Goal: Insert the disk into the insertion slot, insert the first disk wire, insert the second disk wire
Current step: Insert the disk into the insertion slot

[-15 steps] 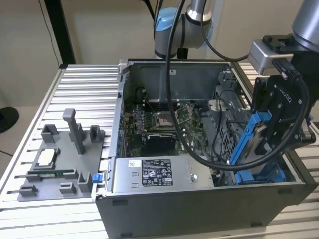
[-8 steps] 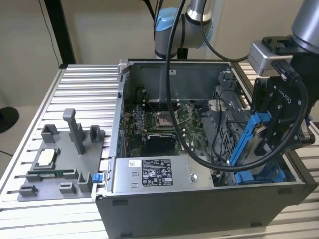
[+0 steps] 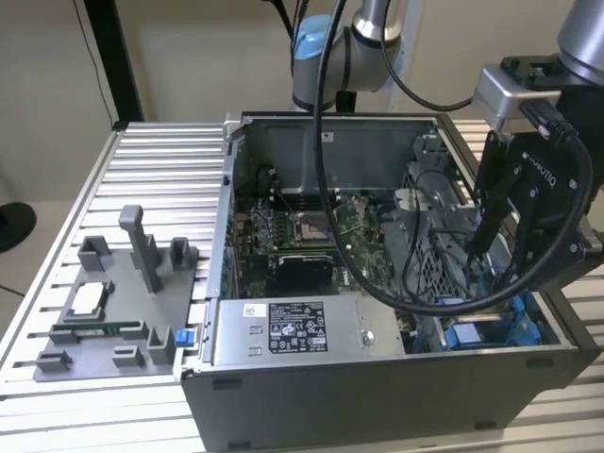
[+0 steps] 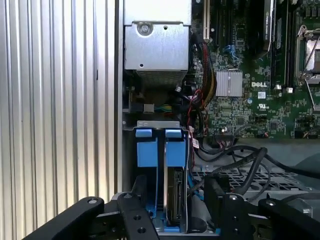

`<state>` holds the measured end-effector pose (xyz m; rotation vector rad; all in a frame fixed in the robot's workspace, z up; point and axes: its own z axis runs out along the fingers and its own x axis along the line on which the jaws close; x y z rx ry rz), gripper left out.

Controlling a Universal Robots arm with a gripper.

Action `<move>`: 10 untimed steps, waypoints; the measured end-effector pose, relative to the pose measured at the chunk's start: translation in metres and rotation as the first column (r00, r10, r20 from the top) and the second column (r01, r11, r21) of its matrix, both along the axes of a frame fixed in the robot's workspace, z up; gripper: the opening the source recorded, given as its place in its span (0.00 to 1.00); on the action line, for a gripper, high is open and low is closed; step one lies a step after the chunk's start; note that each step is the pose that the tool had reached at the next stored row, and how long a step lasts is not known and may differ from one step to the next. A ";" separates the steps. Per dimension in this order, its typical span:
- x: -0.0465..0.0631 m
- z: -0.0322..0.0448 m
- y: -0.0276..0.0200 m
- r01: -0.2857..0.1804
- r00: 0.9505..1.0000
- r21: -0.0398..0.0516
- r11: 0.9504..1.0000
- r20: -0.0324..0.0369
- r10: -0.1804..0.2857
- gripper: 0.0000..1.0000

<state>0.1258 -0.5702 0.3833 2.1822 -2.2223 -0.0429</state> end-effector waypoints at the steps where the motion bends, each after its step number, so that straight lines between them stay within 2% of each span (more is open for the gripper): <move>1: 0.000 0.0034 0.0000 0.000 1.000 0.000 1.000 -0.001 0.000 1.00; 4: 0.000 0.0101 0.0000 0.000 1.000 0.001 1.000 -0.002 0.000 1.00; 7: 0.000 0.0115 0.0003 0.000 1.000 0.001 1.000 -0.002 0.000 1.00; 10: -0.003 0.0116 0.0037 0.000 1.000 0.002 1.000 -0.002 0.000 1.00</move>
